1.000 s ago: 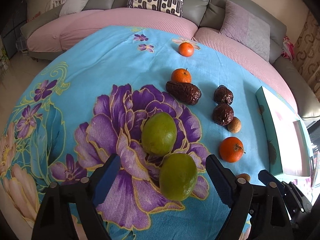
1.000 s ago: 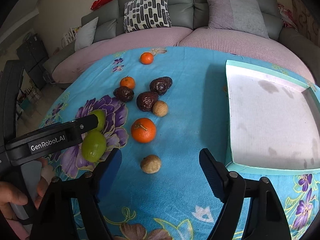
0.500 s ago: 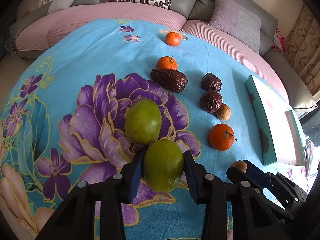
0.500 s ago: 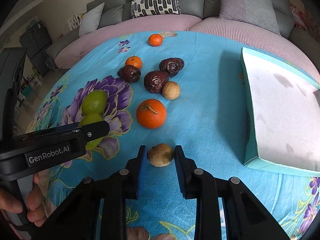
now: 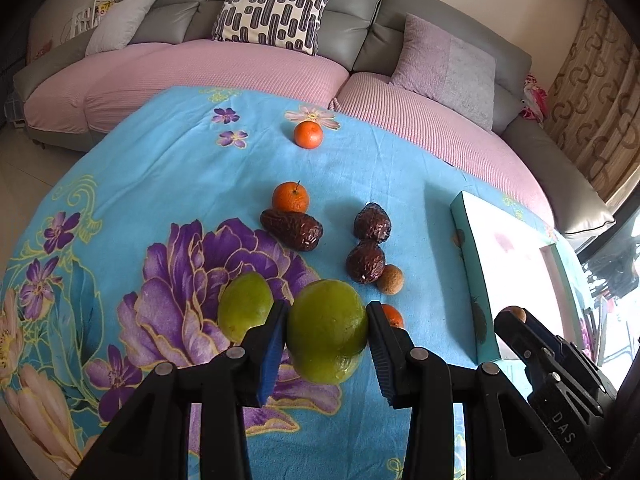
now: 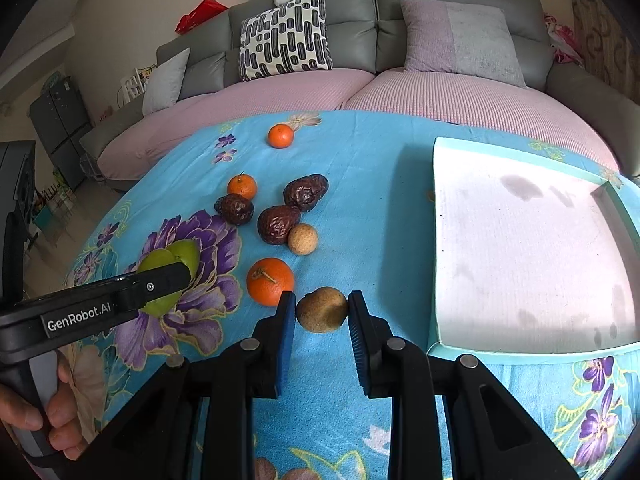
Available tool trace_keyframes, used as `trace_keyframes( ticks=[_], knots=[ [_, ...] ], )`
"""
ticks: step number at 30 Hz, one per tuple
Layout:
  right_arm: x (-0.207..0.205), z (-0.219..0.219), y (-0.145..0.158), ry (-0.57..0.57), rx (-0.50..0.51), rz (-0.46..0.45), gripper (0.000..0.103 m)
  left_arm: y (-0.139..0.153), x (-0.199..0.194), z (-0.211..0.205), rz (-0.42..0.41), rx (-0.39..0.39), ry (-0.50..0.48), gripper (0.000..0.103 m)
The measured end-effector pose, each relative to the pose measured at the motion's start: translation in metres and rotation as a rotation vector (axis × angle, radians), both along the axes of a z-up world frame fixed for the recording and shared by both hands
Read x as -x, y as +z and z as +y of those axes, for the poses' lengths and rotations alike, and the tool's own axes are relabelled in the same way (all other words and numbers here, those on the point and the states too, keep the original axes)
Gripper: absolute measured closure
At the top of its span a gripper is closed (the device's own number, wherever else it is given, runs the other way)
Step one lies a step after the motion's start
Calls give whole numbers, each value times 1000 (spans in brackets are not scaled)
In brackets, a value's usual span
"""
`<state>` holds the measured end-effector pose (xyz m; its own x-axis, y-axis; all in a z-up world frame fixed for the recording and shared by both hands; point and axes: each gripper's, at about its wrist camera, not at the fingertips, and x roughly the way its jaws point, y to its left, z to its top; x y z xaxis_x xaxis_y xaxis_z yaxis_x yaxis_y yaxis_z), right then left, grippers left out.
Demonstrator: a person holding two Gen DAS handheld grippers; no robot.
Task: Organize fruits
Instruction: 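Carry the green fruit with the left tool while the right tool carries the brown fruit into the white tray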
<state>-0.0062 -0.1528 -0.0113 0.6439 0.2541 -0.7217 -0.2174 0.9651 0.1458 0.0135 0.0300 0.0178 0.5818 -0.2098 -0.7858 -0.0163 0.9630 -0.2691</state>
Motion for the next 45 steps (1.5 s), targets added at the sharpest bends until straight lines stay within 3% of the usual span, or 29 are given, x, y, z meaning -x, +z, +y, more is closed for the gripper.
trace_keyframes(
  ticks=[9,19,33,45],
  knots=[
    [-16,-48,44,-164,23,-95,75,38,-30,-59,-77,-36,-117,61],
    [-41,-128,74,-373,49,-147,75,50,-38,-154,-122,-127,-296,61],
    [-22,-247,29,-660,38,-27,75,-1,-49,-242,-98,-216,-447,61],
    [-29,-261,2,-690,43,76,75,-36,-47,-255,-21,-210,-475,61]
  ],
)
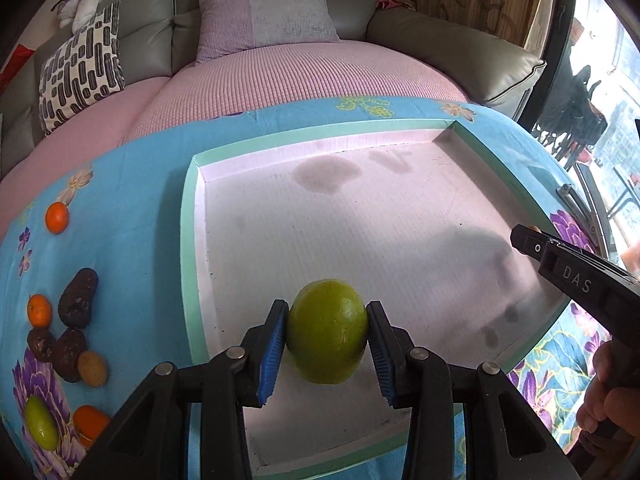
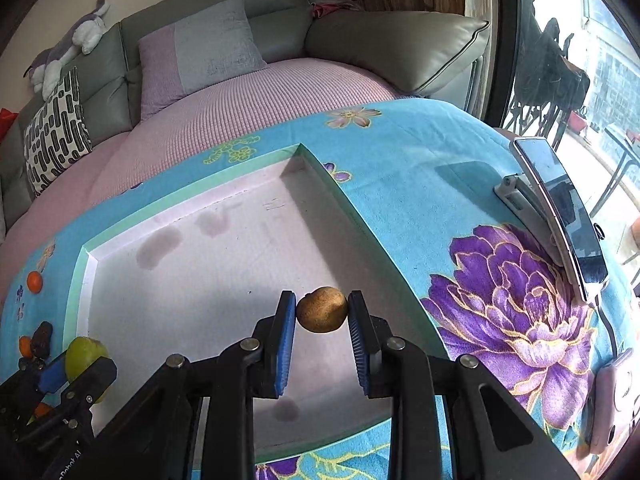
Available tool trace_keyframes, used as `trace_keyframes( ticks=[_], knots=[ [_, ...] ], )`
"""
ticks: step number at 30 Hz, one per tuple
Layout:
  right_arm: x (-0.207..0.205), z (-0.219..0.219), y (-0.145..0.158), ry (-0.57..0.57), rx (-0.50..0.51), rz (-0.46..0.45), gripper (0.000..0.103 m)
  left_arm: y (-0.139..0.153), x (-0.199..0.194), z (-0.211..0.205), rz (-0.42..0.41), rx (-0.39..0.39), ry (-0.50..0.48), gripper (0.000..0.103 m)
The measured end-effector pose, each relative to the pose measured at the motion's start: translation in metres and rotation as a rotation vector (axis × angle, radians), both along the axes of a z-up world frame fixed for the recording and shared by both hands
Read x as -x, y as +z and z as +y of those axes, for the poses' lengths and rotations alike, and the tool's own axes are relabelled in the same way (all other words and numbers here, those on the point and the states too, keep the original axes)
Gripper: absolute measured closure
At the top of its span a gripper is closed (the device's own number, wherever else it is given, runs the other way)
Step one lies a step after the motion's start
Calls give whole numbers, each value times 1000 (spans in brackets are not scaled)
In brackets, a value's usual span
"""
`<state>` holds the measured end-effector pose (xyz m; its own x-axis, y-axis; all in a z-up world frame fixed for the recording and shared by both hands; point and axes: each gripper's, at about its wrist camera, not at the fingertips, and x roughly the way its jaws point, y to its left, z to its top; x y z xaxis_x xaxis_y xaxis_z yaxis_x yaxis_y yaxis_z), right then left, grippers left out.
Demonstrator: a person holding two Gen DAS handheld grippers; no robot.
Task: Organize fruits
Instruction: 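Carry the green fruit with the left tool while the right tool carries the brown fruit into the white tray, then open the left tool to drop the green fruit while the right tool releases the brown fruit in the tray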
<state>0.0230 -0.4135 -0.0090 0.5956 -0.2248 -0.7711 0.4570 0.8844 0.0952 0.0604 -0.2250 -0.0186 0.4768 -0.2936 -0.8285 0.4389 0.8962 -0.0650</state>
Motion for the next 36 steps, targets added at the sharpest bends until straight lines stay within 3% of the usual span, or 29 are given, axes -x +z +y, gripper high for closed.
trace_keyframes(
  ticks=[30,32,34,36],
  knots=[
    [-11,7,-18,6,33,97,75,-2,-2,6,35,5,18,58],
    [-12,7,-18,5,37,101,75,0,-1,8,35,11,17,56],
    [-12,7,-18,6,40,103,75,4,0,9,30,17,16,46],
    [-12,8,-18,6,42,104,75,8,1,9,19,20,13,45]
  ],
)
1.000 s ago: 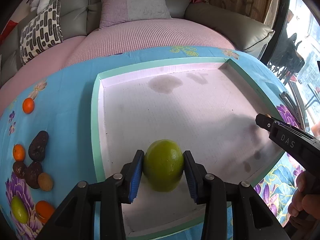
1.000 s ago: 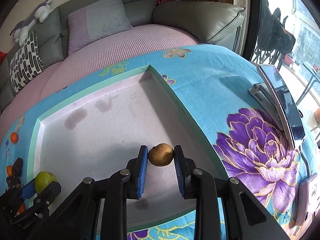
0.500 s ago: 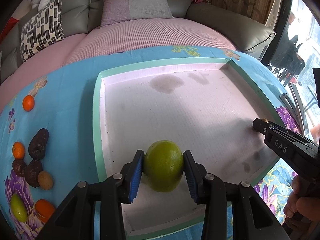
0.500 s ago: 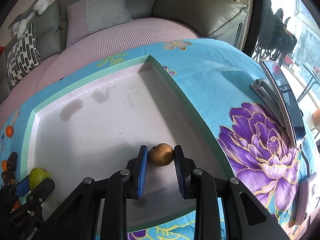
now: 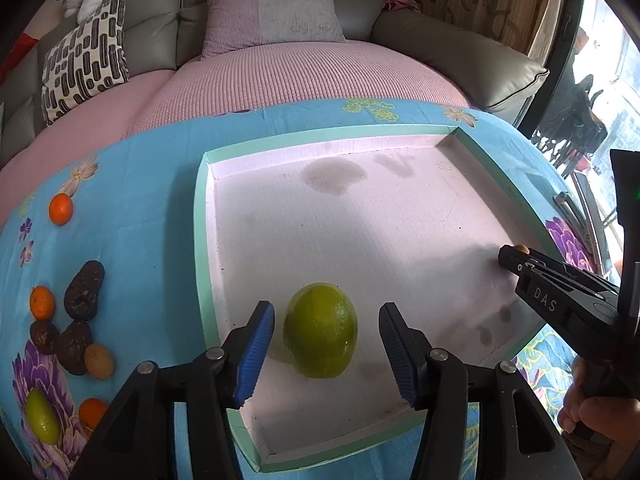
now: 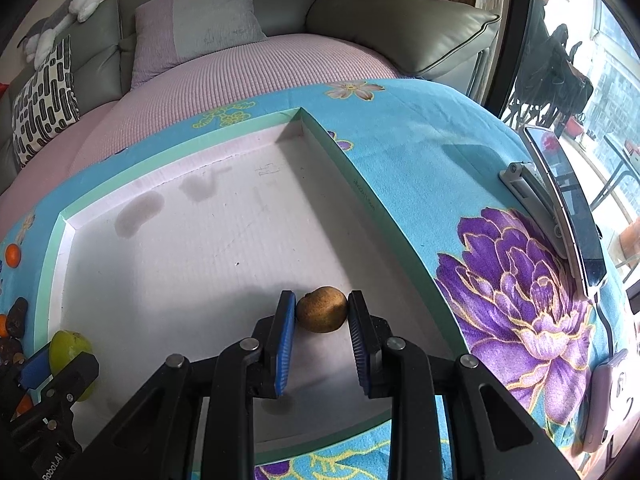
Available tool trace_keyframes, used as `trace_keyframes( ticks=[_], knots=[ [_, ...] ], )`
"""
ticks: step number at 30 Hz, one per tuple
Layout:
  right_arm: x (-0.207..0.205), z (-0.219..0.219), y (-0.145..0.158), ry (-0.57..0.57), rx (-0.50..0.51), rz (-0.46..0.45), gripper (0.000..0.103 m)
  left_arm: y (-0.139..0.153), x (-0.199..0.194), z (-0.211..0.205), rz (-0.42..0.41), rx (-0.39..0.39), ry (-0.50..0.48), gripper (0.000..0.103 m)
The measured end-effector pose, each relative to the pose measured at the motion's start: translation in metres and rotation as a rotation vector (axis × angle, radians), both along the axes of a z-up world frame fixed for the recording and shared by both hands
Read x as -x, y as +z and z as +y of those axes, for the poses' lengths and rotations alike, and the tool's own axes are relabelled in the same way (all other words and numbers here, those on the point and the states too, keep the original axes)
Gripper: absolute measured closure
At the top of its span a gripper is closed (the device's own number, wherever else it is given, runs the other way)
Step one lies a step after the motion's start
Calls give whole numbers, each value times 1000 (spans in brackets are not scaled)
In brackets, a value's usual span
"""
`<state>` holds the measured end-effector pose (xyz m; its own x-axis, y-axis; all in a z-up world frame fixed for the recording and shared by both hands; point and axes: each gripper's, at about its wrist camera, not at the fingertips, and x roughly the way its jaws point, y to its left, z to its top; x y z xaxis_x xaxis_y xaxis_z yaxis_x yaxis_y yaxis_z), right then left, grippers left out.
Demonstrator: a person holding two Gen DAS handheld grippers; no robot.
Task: Organize fruits
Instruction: 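Open the left tool to drop the green fruit while the right tool releases the brown fruit in the tray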
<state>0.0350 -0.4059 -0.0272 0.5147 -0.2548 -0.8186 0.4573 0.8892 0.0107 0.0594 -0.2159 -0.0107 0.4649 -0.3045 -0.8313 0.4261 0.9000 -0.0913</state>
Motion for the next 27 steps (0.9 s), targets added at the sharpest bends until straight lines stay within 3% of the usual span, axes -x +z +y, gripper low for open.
trace_keyframes(
  ticks=[8,10,17,23,26,27],
  knots=[
    [2,0,2,-7,13,5,74,15,2,9,-28,18,12,41],
    [2,1,3,-8,18,4,67,19,0,14,-41,21,30,38],
    [5,7,11,16,24,-16,64,17,-18,48,-43,-1,164,36],
    [2,15,13,36,39,-17,62,6,-31,75,-22,-22,268,26],
    [2,15,12,40,37,-17,36,0,-35,81,-9,-36,297,21],
    [2,15,11,38,37,-20,36,-2,-35,82,-8,-41,303,20]
  ],
)
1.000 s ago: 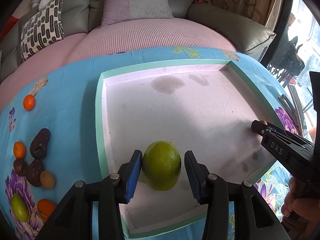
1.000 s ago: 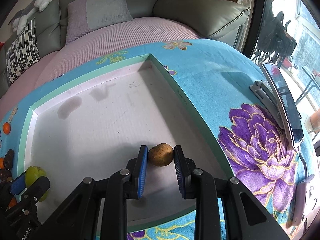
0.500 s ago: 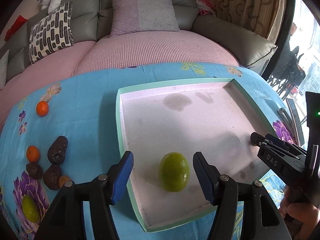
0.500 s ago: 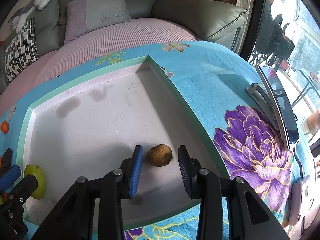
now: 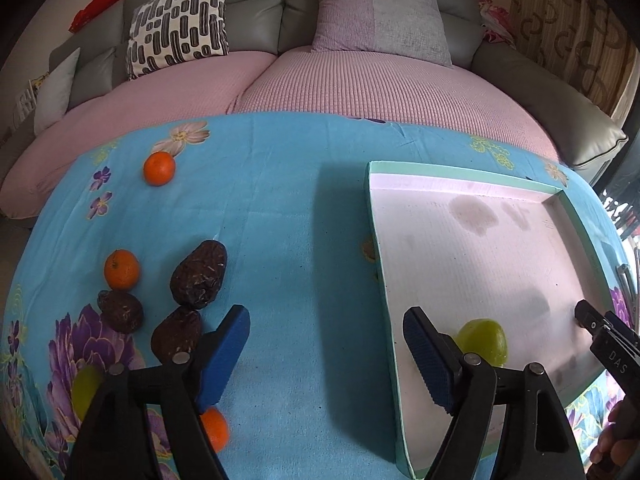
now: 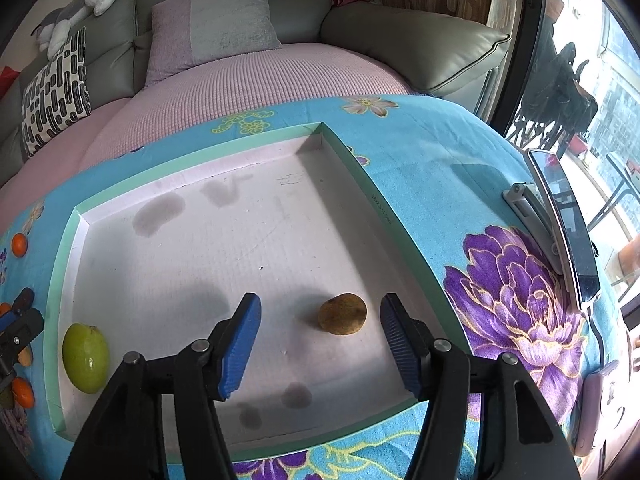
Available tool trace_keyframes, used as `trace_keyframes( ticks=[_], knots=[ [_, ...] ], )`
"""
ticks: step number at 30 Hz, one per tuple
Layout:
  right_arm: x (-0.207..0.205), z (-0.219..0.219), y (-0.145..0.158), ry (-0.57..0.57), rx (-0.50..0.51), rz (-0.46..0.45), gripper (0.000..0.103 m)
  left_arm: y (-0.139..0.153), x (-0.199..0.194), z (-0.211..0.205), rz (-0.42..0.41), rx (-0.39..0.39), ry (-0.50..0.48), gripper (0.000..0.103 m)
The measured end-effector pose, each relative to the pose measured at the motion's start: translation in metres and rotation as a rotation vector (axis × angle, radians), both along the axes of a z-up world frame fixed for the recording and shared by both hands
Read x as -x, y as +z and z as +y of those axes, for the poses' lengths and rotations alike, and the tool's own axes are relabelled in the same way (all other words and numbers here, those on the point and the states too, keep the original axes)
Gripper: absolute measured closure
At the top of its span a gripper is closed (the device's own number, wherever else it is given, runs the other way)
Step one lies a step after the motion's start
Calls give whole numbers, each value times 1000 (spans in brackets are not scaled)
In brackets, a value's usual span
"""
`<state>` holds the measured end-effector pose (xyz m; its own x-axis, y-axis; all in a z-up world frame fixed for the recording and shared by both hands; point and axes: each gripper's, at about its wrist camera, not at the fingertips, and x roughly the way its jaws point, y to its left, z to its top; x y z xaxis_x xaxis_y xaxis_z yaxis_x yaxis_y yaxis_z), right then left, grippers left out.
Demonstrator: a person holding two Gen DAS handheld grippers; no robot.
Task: Organize fruits
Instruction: 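Open the left tool to drop the green fruit while the right tool releases the brown fruit in the tray, then move both tools back over the loose fruit on the cloth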
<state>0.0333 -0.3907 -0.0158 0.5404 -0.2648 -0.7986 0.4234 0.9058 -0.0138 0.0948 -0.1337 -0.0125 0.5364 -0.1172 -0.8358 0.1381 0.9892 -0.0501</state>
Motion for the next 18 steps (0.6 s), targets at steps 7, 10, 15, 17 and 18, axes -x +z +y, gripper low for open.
trace_keyframes(
  ticks=[7,10,15,17,18],
  knots=[
    [-1,-1,-1,-7,-6,1,24,-7,-2,4,-2,-46,35,0],
    [-1,0,0,1,-4,-11,18,-8,-2,4,-19,-83,47,0],
    [-2,2,-1,15,4,-6,17,-10,-3,10,-37,-60,58,0],
    [-2,3,-2,18,11,-8,14,-9,-1,11,-59,-42,54,0],
    [-2,3,-1,19,15,-13,14,-7,0,12,-74,-27,47,0]
  ],
)
